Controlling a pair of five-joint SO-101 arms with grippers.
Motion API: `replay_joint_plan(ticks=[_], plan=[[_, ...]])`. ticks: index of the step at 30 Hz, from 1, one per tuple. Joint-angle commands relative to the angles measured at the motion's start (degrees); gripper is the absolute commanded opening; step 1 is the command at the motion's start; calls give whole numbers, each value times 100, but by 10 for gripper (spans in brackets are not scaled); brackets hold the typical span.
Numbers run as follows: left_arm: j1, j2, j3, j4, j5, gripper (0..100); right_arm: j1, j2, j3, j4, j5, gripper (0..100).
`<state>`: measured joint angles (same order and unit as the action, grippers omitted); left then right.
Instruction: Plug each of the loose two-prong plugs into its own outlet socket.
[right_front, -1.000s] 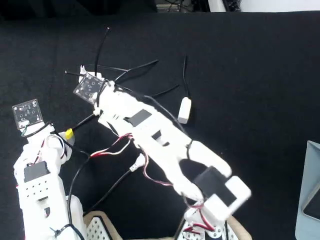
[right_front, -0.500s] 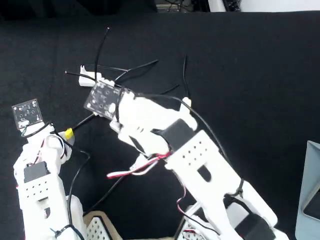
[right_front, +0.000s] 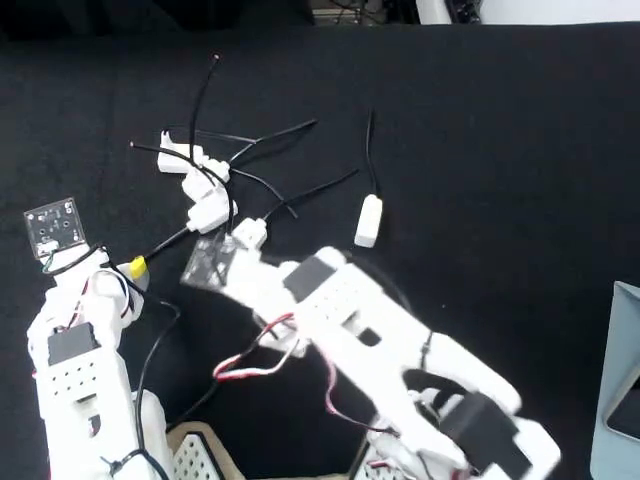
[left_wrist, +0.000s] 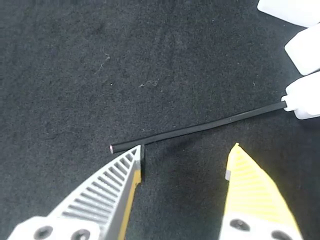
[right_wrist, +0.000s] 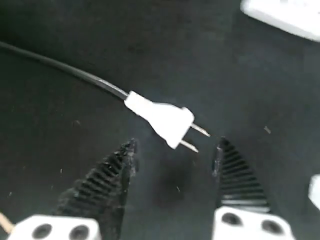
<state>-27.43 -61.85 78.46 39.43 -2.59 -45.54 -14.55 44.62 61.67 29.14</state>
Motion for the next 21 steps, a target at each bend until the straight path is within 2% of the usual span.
replay_joint_plan(ticks=[1, 11, 13, 18, 21], plan=[[-48, -97, 13, -105, 9, 273, -290, 462, 13, -440, 26, 230], [-48, -97, 13, -105, 9, 273, -88, 1596, -101, -1037, 26, 226], [-48, -97, 13, -105, 9, 273, 70, 1596, -127, -1046, 70, 183], [-48, -97, 13, -105, 9, 273, 404, 1587, -136, -1081, 756, 14], [-48, -97, 13, -105, 9, 273, 686, 1587, -224, -1046, 774, 17]])
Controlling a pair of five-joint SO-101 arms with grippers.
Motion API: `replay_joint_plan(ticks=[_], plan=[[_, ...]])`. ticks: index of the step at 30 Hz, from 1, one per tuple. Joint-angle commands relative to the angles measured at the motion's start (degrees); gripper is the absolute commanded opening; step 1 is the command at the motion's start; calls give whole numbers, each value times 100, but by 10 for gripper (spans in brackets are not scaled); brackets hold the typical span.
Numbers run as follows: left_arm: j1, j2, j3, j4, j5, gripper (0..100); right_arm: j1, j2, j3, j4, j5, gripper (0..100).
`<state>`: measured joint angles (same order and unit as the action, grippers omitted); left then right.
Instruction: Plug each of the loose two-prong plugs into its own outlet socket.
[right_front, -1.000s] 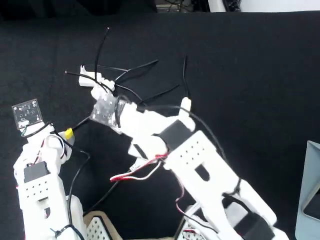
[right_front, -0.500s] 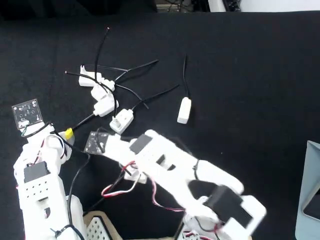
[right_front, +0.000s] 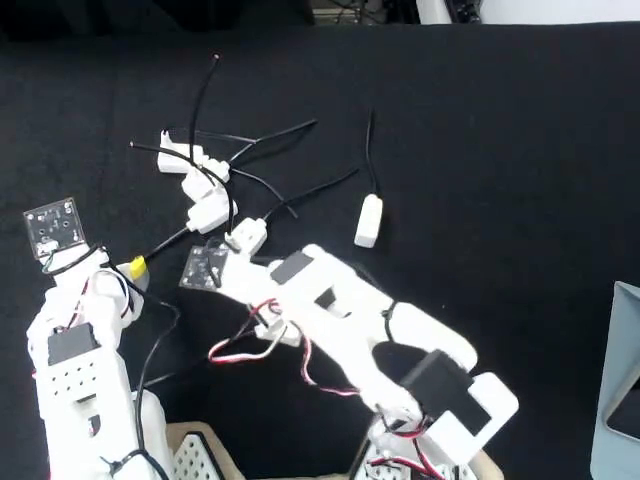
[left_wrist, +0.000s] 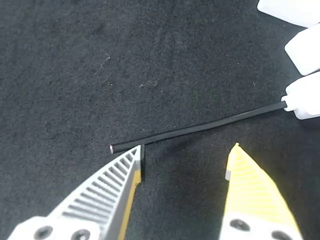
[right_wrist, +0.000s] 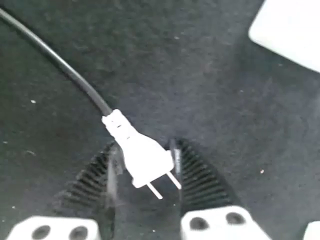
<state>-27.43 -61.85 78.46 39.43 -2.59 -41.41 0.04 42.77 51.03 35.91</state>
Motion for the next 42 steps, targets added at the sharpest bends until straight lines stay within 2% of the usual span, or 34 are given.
replay_joint_plan(ticks=[1, 12, 19, 26, 32, 42], plan=[[-48, -97, 13, -105, 9, 273, 404, 127, -48, 18, 97, 13], [-48, -88, 13, -105, 9, 273, 2031, -312, -189, 264, 88, 11], [-48, -88, 13, -105, 9, 273, 2268, -1921, -215, 1459, -299, 11], [-48, -79, 13, -105, 9, 273, 2567, -3222, -198, 2022, -352, 11], [-48, -79, 13, -105, 9, 273, 3534, -3415, -189, 2013, -1547, 11], [-48, -70, 13, -97, 9, 273, 4343, -3415, 136, 2004, -3068, 11]])
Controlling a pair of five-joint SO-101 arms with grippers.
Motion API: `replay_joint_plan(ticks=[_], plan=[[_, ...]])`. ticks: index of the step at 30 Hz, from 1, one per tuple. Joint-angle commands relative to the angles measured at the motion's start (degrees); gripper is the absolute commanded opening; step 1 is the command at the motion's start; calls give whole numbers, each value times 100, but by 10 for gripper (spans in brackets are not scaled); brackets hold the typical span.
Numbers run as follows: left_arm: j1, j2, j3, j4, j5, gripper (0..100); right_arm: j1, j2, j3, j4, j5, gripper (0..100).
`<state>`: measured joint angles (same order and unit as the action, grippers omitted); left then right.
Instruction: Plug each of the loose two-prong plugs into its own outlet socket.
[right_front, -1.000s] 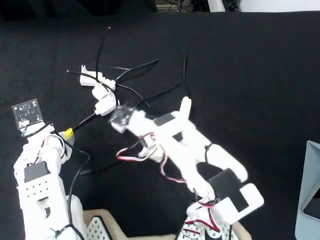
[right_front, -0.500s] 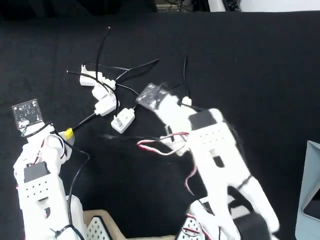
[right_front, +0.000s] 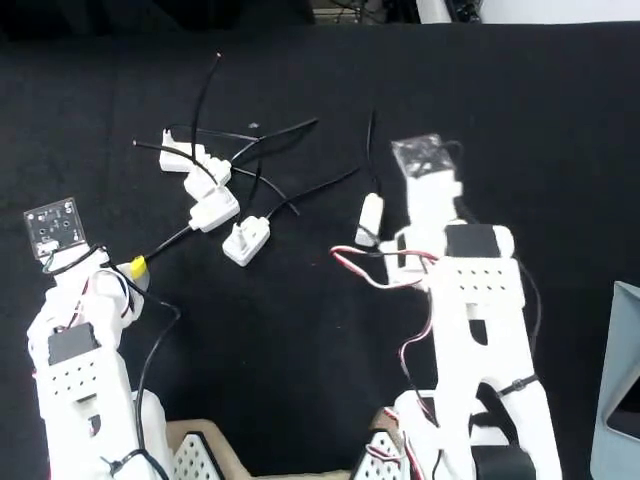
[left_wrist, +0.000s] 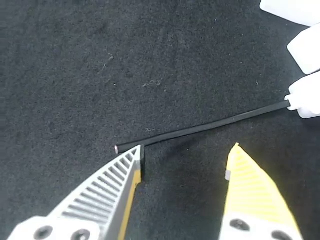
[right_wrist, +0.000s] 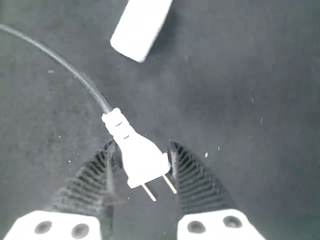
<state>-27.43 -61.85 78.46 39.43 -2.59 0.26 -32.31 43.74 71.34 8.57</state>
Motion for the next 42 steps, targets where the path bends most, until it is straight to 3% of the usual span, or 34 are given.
replay_joint_plan(ticks=[1, 8, 13, 17, 20, 25, 29, 36, 42], plan=[[-48, -70, 13, -97, 9, 273, 185, -189, 75, -26, -413, 11], [-48, -62, 13, -97, 9, 273, 554, -207, 101, -26, -677, 11], [-48, -62, 13, -97, 9, 273, -229, -180, 189, -53, -686, 11], [-48, -62, 13, -97, 9, 273, -870, -171, 576, -756, -958, 15], [-48, -62, 13, -97, 9, 273, -1240, -171, 743, -985, -993, 77], [-48, -62, 13, -97, 9, 273, -1521, -180, 470, -343, -1029, 227], [-48, -62, 13, -97, 9, 273, -1547, -180, 189, 185, -985, 254], [-48, -62, 13, -97, 9, 273, -1547, -57, 242, 290, 193, 254], [-48, -62, 31, -97, 9, 273, -1477, 892, -57, 97, 598, 254]])
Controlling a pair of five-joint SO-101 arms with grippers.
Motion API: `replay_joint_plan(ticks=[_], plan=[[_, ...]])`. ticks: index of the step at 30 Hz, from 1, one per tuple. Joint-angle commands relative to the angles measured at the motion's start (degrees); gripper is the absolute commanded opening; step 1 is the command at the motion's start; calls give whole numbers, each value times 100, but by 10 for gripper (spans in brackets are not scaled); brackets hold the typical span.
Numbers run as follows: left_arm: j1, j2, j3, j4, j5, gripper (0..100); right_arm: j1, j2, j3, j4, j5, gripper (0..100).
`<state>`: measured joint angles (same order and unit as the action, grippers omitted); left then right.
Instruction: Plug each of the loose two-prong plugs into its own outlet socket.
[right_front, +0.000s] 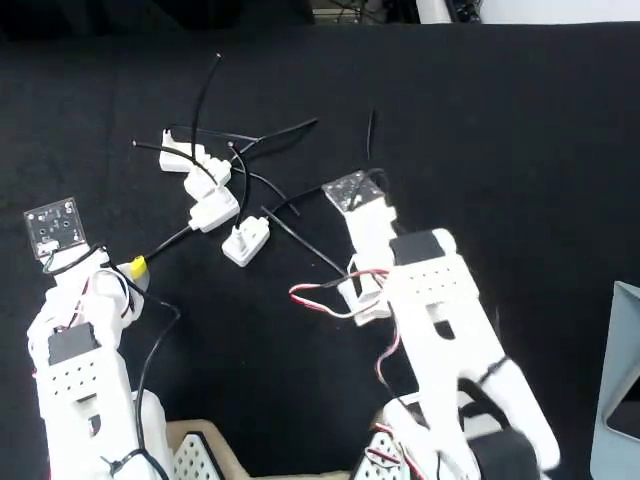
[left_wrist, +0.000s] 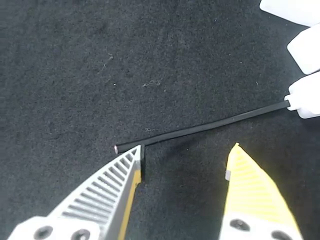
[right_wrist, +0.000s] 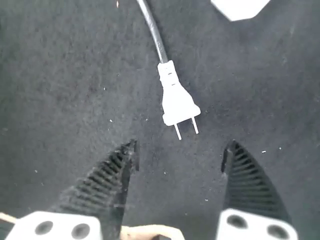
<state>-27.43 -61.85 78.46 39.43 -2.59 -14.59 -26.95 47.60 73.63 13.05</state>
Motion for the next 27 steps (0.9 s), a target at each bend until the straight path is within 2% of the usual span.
replay_joint_plan(ticks=[1, 12, 22, 27], plan=[[-48, -105, 75, -97, 9, 273, 35, 567, -523, -149, 202, 254], [-22, -105, 92, -97, 9, 273, 730, 2132, -1473, -246, 993, 254], [-22, -105, 92, -97, 9, 273, 448, 2519, -1455, -264, 985, 254], [-31, -105, 92, -97, 9, 273, 396, 2967, -1464, -712, 985, 254]])
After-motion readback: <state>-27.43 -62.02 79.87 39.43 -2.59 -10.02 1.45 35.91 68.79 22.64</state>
